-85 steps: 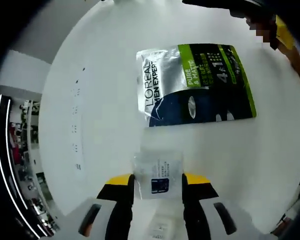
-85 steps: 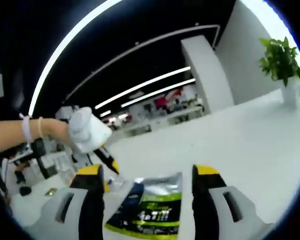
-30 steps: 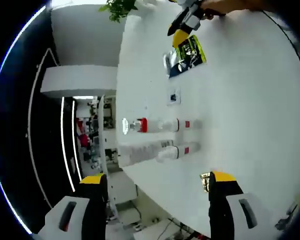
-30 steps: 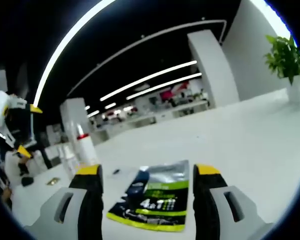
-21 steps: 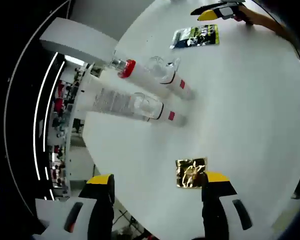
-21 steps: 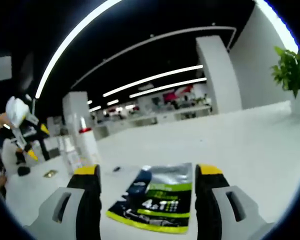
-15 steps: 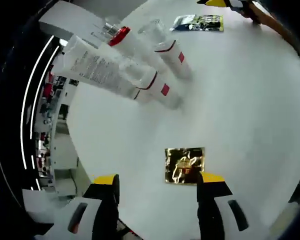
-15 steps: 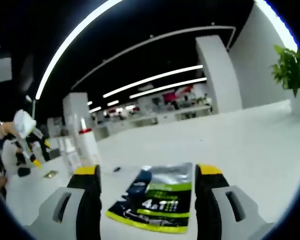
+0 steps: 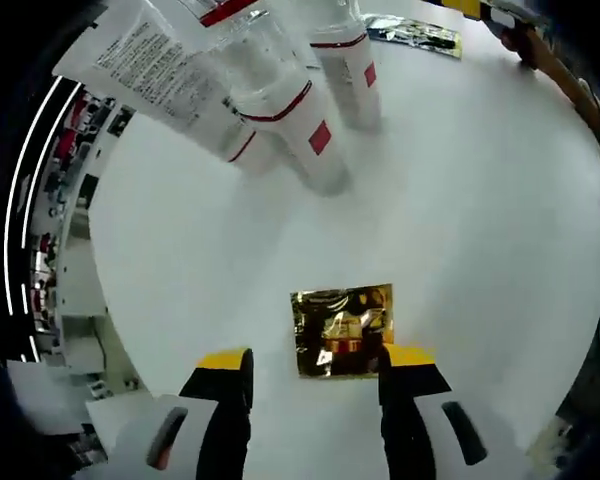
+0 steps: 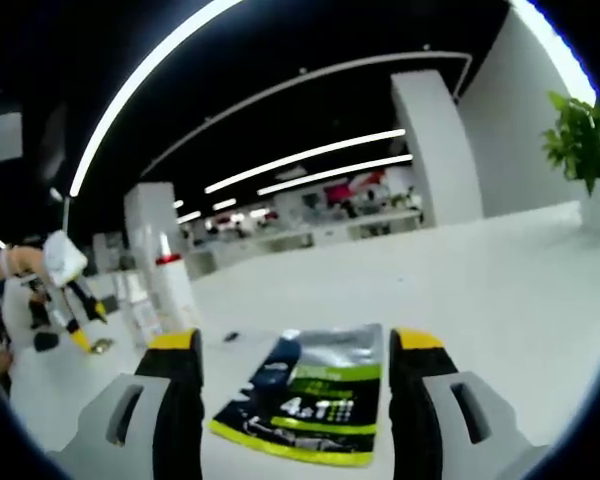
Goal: Arrange the skincare products in the storage area until every visible bottle or jar stands upright without overlapping.
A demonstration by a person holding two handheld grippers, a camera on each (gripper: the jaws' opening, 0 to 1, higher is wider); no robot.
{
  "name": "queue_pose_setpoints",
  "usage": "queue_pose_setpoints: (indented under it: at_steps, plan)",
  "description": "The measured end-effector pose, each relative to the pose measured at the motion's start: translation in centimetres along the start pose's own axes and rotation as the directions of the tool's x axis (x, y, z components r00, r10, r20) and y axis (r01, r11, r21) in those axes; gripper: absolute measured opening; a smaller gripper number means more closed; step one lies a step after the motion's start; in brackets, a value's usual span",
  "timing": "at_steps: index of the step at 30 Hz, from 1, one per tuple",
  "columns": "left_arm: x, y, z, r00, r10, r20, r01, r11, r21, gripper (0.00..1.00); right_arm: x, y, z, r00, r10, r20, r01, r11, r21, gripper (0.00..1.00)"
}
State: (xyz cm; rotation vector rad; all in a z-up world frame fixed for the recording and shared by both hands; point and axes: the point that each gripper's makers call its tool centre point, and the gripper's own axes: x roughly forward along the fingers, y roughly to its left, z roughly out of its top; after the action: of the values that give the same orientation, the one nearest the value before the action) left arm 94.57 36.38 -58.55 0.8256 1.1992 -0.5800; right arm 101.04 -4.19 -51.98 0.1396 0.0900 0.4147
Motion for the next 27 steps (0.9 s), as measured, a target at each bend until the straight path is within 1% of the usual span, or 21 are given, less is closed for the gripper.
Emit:
queue_pose_setpoints:
  at_steps: [1,2,4,5,7,8,10,11,12,13,14,15,16,17,18,22,25,27]
  plan:
    - [0.0,-0.6,0.1,0.999,-0.048,0.010,0.048,0.999,-0.025,0.53,0.0,0.0,0.0,1.000,0.000,0.000,0.000,1.000,0.000,0.76]
    - [-0.1,-0.9,0.3,0.997,-0.077,0.020,0.078,0.996,-0.047,0.56,0.0,0.0,0.0,1.000,0.000,0.000,0.000,1.000,-0.001,0.76]
    - [-0.1,-1.5,0.6,0.993,-0.108,0.042,0.111,0.991,-0.078,0.64,0.0,0.1,0.1,1.000,0.001,0.004,-0.001,1.000,-0.003,0.75]
    - [-0.1,-1.7,0.6,0.992,-0.117,0.046,0.120,0.990,-0.078,0.65,0.0,0.1,0.1,1.000,0.001,0.004,-0.001,1.000,-0.003,0.75]
    - [-0.1,-2.1,0.5,0.990,-0.134,0.042,0.137,0.987,-0.085,0.65,0.0,0.1,0.2,1.000,0.001,0.003,-0.001,1.000,-0.003,0.75]
    - [0.3,-2.4,0.3,0.990,-0.137,0.030,0.139,0.986,-0.095,0.66,0.0,0.1,0.2,1.000,0.002,0.003,-0.002,1.000,-0.003,0.75]
    - [0.6,-2.4,0.0,0.992,-0.128,0.007,0.128,0.986,-0.104,0.67,0.0,0.1,0.1,1.000,0.002,0.002,-0.002,1.000,-0.003,0.75]
    - [0.5,-2.4,0.3,0.988,-0.156,0.024,0.157,0.975,-0.160,0.66,0.0,0.1,0.1,1.000,0.001,0.002,-0.001,1.000,-0.003,0.75]
    - [0.6,-2.4,0.2,0.986,-0.163,0.021,0.164,0.970,-0.177,0.67,-0.1,0.1,0.1,1.000,0.001,0.003,-0.001,1.000,-0.002,0.75]
    - [0.7,-2.5,0.1,0.985,-0.172,0.017,0.172,0.970,-0.174,0.66,-0.1,0.1,0.2,1.000,0.000,0.004,0.000,1.000,-0.001,0.75]
    - [0.7,-2.7,0.0,0.980,-0.199,0.023,0.200,0.963,-0.180,0.65,-0.1,0.0,0.2,1.000,-0.001,0.004,0.001,1.000,-0.002,0.75]
    - [0.8,-2.7,0.0,0.978,-0.208,0.027,0.209,0.961,-0.181,0.65,0.0,0.0,0.1,1.000,-0.001,0.003,0.001,1.000,-0.002,0.75]
    - [0.8,-3.2,-0.3,0.968,-0.250,0.014,0.246,0.941,-0.233,0.64,0.0,0.1,0.1,1.000,0.000,0.002,0.000,1.000,-0.001,0.74]
    - [0.8,-2.9,-0.3,0.973,-0.230,0.018,0.228,0.944,-0.238,0.62,0.0,0.1,0.0,1.000,0.000,-0.001,0.000,1.000,-0.002,0.74]
    - [0.9,-2.3,-0.2,0.974,-0.224,0.021,0.223,0.950,-0.217,0.61,0.0,0.1,0.0,1.000,0.000,-0.005,-0.001,1.000,-0.004,0.74]
    - [0.8,-2.9,-0.1,0.975,-0.224,0.005,0.219,0.952,-0.215,0.61,0.0,0.0,0.0,1.000,0.000,-0.004,0.000,1.000,-0.004,0.74]
    - [0.6,-3.5,-0.1,0.974,-0.225,-0.007,0.218,0.951,-0.219,0.58,0.0,0.0,0.1,1.000,0.000,-0.001,0.000,1.000,-0.004,0.74]
    - [0.6,-3.3,0.0,0.973,-0.228,-0.024,0.216,0.948,-0.233,0.55,0.0,0.1,0.1,1.000,0.001,-0.001,-0.001,1.000,-0.004,0.73]
